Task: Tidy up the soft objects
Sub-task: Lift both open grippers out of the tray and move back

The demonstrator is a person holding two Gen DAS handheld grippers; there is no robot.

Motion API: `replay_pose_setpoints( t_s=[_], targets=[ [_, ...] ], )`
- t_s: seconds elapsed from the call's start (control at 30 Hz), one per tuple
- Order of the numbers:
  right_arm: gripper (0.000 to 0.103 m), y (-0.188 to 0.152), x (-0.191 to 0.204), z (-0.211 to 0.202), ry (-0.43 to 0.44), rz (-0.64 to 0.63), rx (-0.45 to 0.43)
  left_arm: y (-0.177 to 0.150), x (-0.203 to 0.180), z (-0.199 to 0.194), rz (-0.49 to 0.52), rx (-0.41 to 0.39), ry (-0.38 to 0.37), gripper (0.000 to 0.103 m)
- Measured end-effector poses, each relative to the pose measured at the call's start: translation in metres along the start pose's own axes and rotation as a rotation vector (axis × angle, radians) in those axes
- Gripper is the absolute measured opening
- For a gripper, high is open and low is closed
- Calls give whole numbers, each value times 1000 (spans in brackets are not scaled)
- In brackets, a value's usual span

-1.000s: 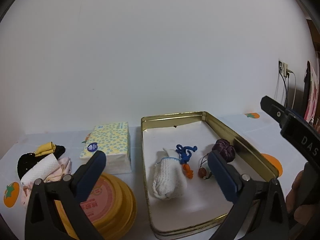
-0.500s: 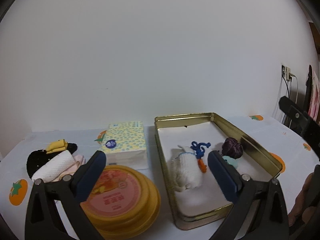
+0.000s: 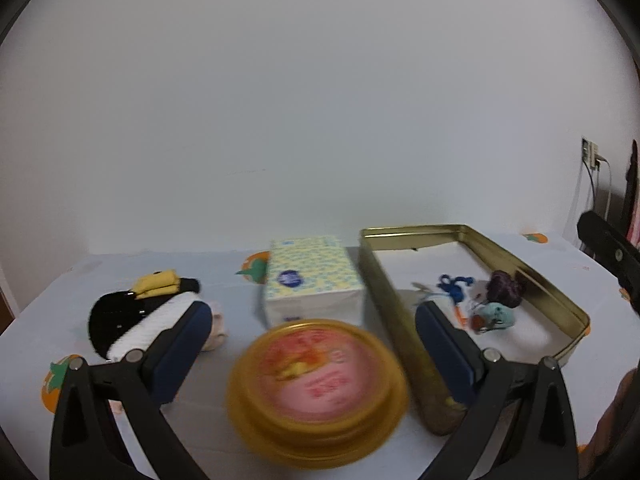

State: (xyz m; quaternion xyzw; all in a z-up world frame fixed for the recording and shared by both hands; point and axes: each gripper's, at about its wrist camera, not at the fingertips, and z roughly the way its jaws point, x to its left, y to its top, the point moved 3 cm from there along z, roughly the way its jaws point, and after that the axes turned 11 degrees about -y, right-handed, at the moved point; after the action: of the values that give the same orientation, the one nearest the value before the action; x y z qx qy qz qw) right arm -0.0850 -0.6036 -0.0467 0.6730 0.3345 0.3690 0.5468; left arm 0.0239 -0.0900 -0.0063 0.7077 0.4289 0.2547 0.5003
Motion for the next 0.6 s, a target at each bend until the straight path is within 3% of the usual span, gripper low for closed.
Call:
replay_pose_setpoints(
  t_s=[0.47,0.6],
  targets=[
    [89,-22,93,-4,163,-62,71,-3,109,-13,-143,31,132,103],
    [89,-30,118,-2,214,-80,108,-4,148,-18,-153,42,226,103]
  ],
)
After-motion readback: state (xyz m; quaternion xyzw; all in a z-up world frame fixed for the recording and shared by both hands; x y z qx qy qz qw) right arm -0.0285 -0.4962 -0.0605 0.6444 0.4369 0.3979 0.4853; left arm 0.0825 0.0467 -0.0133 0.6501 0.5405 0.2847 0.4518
